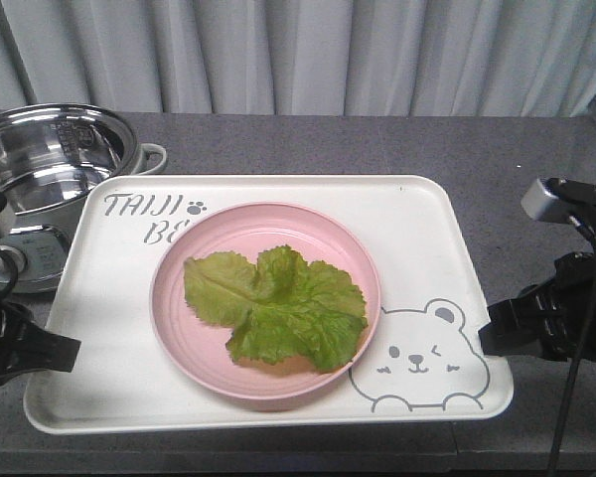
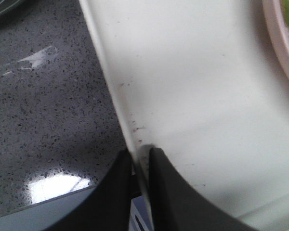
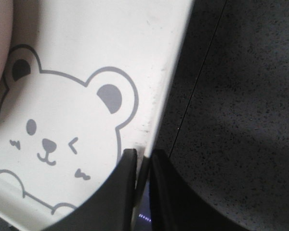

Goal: Transfer vegetables to tray and serve
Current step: 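Hold the tray level with both grippers while the base starts turning, then turn the base away from the pot while carrying the tray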

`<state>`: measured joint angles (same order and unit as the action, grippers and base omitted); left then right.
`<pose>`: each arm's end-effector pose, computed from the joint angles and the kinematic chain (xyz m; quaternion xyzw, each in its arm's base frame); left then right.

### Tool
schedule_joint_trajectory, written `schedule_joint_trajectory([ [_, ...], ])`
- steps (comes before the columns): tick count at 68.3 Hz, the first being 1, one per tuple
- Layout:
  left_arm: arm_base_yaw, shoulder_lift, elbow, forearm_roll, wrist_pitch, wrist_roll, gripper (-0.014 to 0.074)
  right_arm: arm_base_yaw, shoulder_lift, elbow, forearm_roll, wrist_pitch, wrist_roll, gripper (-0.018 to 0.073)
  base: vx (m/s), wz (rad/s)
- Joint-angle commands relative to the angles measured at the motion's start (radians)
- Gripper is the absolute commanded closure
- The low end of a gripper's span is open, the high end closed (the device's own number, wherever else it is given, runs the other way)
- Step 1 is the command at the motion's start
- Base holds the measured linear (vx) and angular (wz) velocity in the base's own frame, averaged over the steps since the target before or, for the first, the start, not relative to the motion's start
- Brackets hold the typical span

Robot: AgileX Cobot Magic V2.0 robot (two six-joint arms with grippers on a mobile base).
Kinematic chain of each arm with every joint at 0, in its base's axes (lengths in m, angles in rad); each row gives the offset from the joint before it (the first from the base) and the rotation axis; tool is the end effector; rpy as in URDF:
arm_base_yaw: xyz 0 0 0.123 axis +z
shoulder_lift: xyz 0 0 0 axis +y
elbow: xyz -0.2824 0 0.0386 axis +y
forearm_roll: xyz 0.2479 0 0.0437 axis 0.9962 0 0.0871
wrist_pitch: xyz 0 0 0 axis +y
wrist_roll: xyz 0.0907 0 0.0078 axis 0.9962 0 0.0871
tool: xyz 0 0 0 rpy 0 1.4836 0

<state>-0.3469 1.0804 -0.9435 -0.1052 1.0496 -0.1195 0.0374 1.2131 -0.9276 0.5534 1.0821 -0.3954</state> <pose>0.1795 -0.0737 0.3190 0.0955 0.9664 -0.1030 0.2153 0.2140 0.0503 0.2977 -0.1145 0.9494 0.2283 0.1828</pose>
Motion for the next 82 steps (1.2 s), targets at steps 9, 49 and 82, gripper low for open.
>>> schedule_joint_trajectory([
  [9,-0.01,-0.019,-0.029,-0.035,-0.085,0.019,0.0603,0.011,-0.028,-0.026,0.081,0.034,-0.052,0.0561,0.0,0.0],
  [49,-0.01,-0.019,-0.029,-0.035,-0.084,0.019,0.0603,0.011,-0.028,-0.026,0.081,0.034,-0.052,0.0561,0.0,0.0],
  [82,-0.01,-0.019,-0.029,-0.035,-0.082,0.019,0.0603,0.011,-0.028,-0.026,0.081,0.038,-0.052,0.0561,0.0,-0.14],
])
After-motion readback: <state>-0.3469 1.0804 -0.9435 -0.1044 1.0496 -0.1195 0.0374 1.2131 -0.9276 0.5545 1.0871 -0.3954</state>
